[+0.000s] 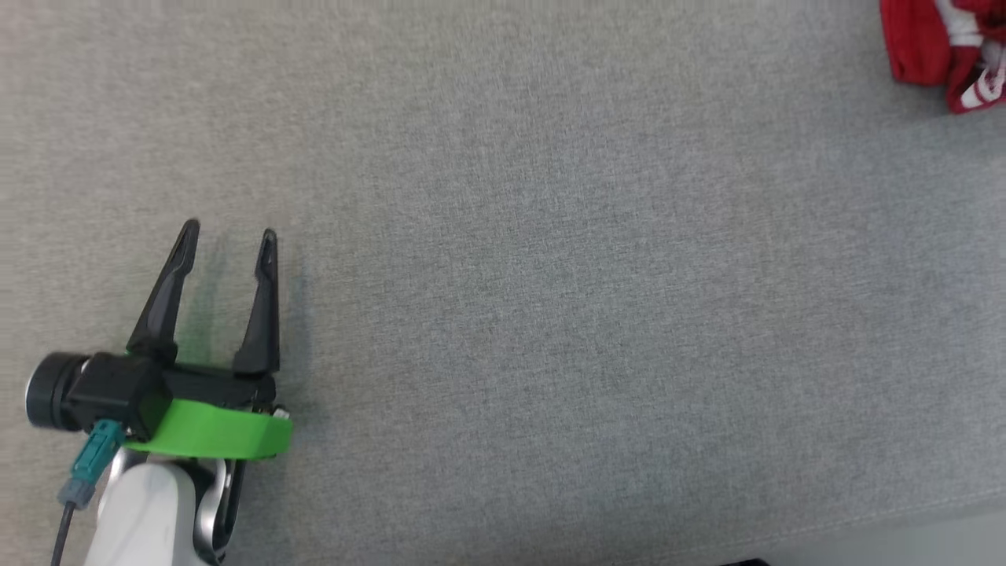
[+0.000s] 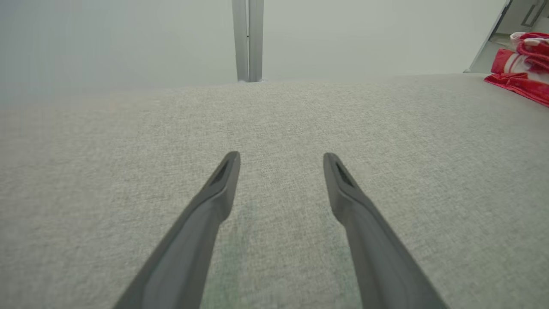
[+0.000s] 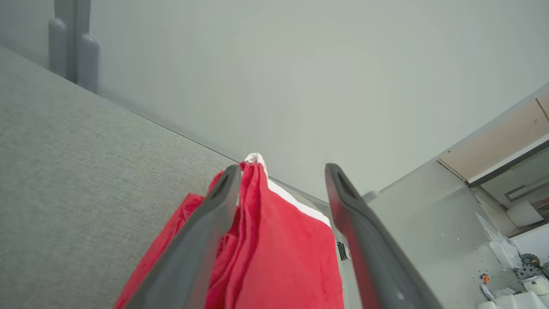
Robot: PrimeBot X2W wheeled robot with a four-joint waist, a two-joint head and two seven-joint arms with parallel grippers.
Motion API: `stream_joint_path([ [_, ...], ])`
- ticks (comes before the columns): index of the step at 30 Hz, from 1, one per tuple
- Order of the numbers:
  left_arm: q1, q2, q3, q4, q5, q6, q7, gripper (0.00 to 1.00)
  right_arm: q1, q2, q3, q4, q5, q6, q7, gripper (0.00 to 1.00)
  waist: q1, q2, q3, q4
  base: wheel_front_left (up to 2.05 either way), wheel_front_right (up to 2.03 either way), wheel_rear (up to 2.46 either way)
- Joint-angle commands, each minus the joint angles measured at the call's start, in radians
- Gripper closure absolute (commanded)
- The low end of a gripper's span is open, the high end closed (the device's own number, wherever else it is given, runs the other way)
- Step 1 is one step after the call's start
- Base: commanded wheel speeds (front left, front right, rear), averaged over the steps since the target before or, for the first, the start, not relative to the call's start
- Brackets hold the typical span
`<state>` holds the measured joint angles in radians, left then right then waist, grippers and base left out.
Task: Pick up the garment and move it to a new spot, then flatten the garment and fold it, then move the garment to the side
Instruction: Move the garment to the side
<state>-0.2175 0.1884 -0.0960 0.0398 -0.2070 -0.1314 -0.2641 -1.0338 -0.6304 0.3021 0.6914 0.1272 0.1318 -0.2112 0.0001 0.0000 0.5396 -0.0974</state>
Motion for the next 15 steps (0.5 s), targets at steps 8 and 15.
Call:
stream_joint_path([
  [8,0.124,-0.045,0.094,0.042,0.015,0.003,0.000,0.00,0.261,0.182,-0.022,-0.134,0.033,-0.002,-0.049,0.00,-0.0001,0.0000,-0.274,0.066,0.00,0.00,0.00],
  [15,0.189,-0.074,0.134,0.065,0.035,0.003,0.000,0.00,0.506,0.297,-0.031,-0.264,0.061,-0.002,-0.054,0.00,-0.0001,0.0000,-0.388,0.090,0.00,0.00,0.00],
])
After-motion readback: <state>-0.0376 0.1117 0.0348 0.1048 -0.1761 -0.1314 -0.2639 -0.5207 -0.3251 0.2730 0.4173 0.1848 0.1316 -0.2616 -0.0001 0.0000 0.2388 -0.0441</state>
